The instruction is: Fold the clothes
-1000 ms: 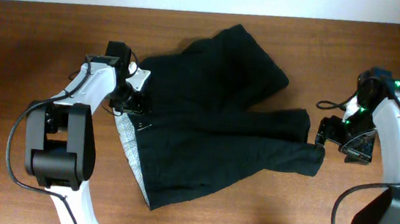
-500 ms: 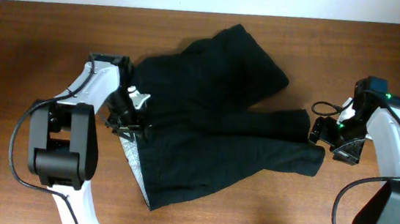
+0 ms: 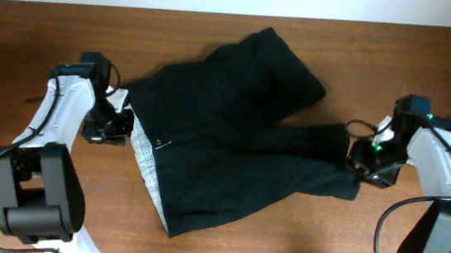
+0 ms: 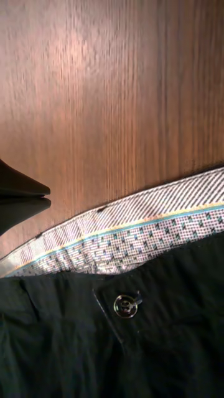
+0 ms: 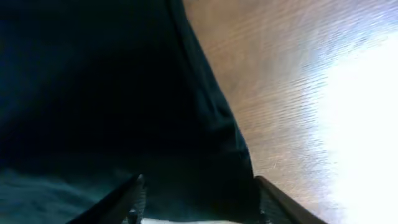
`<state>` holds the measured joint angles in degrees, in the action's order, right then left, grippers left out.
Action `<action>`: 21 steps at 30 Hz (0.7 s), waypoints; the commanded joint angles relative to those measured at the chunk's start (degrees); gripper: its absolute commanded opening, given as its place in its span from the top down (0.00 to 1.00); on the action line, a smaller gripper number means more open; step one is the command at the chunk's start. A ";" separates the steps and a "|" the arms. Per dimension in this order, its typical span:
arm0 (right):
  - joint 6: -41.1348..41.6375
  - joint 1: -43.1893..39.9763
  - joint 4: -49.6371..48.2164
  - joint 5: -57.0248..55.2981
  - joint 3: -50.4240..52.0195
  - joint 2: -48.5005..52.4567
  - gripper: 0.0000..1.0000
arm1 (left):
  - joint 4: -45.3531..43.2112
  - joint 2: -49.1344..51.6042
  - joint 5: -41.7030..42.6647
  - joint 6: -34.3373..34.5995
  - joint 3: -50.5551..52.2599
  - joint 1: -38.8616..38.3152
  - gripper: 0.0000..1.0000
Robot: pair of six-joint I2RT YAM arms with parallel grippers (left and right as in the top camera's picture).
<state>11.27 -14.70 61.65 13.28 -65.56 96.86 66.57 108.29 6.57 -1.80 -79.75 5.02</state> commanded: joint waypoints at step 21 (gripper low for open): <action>-5.05 -0.70 16.72 1.73 -3.89 -3.72 0.96 | -16.85 -0.26 14.08 2.49 18.14 -9.60 0.77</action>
<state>6.83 -15.03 78.24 14.72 -68.53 94.32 51.53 107.35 16.82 0.21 -62.46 -4.36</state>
